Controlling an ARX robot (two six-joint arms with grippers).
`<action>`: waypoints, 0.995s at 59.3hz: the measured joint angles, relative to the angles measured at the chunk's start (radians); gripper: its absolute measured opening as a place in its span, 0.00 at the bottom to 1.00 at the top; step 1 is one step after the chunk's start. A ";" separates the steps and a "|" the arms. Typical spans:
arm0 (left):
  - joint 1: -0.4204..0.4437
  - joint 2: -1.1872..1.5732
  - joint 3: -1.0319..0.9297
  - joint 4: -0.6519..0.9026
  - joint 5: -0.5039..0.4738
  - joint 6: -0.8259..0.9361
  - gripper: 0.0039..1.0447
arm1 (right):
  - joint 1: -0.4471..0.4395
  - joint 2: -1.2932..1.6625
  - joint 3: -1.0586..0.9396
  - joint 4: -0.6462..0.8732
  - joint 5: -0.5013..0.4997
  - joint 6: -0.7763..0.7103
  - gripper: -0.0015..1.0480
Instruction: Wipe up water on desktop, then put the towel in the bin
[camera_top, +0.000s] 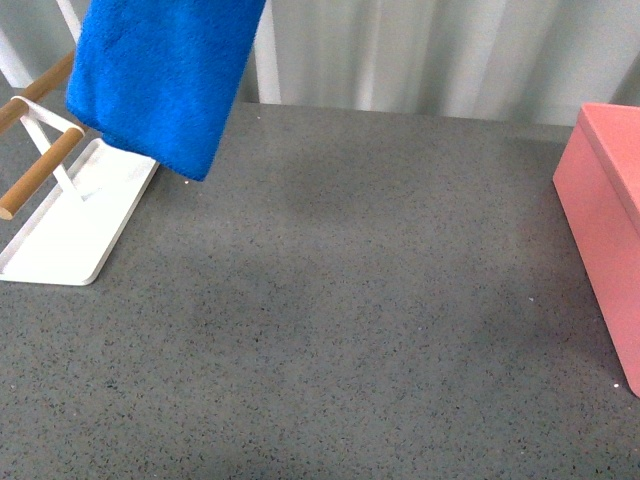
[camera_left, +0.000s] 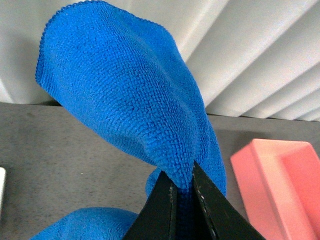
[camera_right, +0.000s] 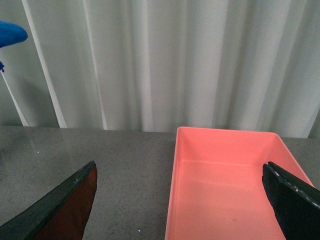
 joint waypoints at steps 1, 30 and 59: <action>-0.001 -0.004 0.000 0.001 0.011 -0.003 0.03 | 0.000 0.000 0.000 0.000 0.000 0.000 0.93; -0.020 0.056 -0.001 0.076 0.172 -0.063 0.03 | -0.078 0.749 0.074 0.440 -0.459 0.019 0.93; -0.011 0.225 0.206 0.048 0.223 -0.105 0.03 | 0.186 1.501 0.565 0.821 -0.566 0.122 0.93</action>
